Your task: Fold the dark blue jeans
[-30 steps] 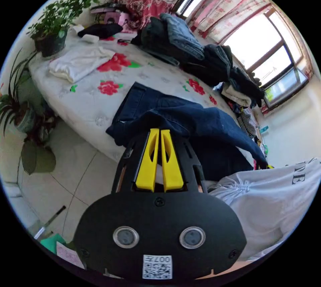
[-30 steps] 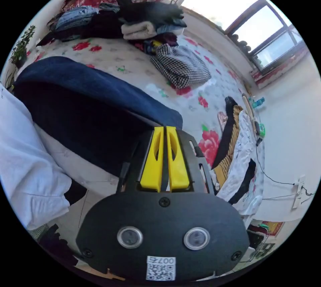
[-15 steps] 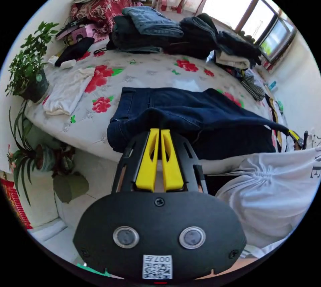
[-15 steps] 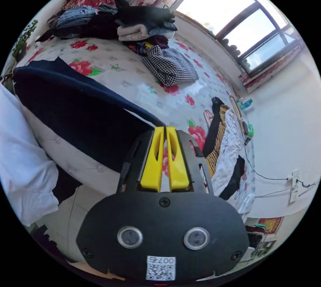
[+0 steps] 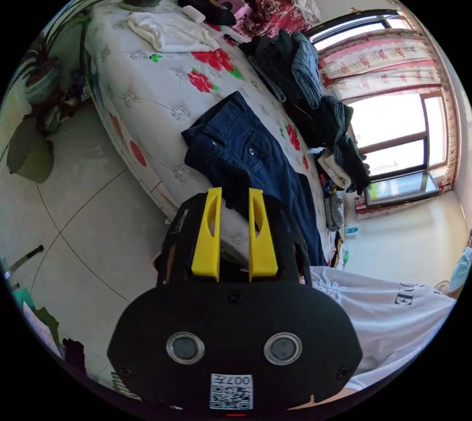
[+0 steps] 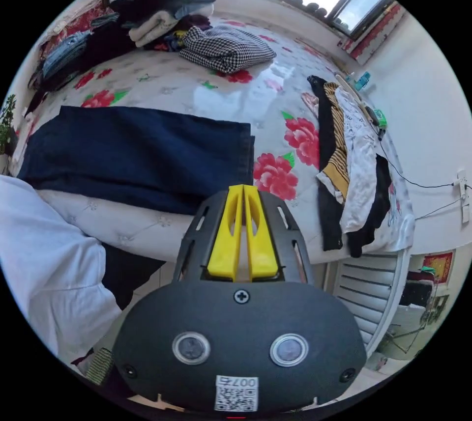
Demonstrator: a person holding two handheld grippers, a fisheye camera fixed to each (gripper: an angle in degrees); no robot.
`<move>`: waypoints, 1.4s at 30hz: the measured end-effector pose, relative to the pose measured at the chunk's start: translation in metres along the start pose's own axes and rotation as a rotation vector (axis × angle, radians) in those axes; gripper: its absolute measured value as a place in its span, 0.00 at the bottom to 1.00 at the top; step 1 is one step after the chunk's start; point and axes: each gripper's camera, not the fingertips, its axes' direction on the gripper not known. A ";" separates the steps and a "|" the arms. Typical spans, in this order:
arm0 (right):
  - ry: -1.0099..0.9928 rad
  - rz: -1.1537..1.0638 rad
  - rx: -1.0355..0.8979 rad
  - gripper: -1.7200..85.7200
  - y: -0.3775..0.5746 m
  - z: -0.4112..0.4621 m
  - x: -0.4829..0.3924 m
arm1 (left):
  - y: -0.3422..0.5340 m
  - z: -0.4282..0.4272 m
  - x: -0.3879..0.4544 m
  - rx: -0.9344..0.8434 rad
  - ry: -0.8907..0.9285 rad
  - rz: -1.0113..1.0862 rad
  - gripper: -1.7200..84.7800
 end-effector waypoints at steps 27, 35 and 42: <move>-0.487 -0.424 0.027 0.04 -0.133 0.030 -0.196 | 0.012 0.053 -0.026 -0.186 -0.286 0.270 0.01; -0.772 -0.409 -0.004 0.10 -0.266 0.057 -0.291 | -0.022 0.021 0.001 -0.044 -0.138 0.303 0.01; -0.695 -0.428 -0.258 0.04 -0.308 0.123 -0.378 | -0.035 0.097 0.063 -0.178 -0.126 0.480 0.01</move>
